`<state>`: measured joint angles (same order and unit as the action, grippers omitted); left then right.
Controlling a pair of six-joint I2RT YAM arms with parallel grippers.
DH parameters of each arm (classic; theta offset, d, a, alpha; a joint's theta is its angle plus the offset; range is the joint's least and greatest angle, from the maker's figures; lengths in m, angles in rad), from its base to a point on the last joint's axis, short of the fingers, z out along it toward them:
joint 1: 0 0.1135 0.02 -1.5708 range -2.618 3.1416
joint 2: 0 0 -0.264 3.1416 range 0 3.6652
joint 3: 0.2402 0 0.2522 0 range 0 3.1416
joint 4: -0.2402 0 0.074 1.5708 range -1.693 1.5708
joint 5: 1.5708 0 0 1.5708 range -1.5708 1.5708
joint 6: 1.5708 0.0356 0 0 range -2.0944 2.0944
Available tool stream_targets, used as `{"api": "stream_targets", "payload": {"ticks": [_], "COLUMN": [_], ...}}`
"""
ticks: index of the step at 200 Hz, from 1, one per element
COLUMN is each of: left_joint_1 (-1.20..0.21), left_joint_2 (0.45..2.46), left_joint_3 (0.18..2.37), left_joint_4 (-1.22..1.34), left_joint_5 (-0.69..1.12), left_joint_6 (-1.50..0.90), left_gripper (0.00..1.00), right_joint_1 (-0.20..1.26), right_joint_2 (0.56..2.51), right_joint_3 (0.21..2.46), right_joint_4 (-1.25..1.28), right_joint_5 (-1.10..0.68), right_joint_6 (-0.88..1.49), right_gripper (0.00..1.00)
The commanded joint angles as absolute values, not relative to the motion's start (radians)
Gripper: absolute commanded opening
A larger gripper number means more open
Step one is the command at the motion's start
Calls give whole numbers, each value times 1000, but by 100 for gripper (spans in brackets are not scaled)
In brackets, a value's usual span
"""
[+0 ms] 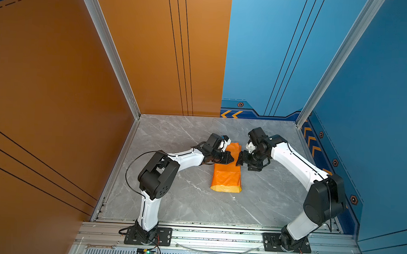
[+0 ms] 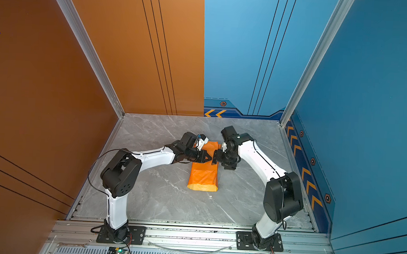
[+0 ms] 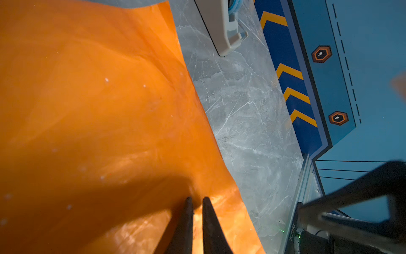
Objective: Wrap a gift box in wrapping paper
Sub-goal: Smooth out the wrapping paper on the gift box.
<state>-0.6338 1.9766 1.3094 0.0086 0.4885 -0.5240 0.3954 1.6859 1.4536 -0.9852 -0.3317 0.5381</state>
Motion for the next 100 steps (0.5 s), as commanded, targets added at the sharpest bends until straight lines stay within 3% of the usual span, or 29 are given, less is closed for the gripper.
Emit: {"api": "stream_targets", "payload": {"ticks": [1, 62, 100], "left_joint_1": [-607, -606, -607], "left_joint_2": [2014, 2017, 2019], "left_joint_3": [1266, 1264, 1269], "left_joint_4": [-123, -122, -123], "left_joint_5": [419, 420, 418], "left_joint_6": [-525, -531, -533], "left_gripper": [13, 13, 13], "right_joint_1": [364, 324, 330], "right_joint_2": [1801, 2118, 2220], "right_joint_3": [1558, 1851, 1928], "right_joint_4": [-980, -941, -930], "right_joint_5": [-294, -324, -345], "right_joint_6": [440, 435, 444], "right_gripper": [75, 76, 76]}}
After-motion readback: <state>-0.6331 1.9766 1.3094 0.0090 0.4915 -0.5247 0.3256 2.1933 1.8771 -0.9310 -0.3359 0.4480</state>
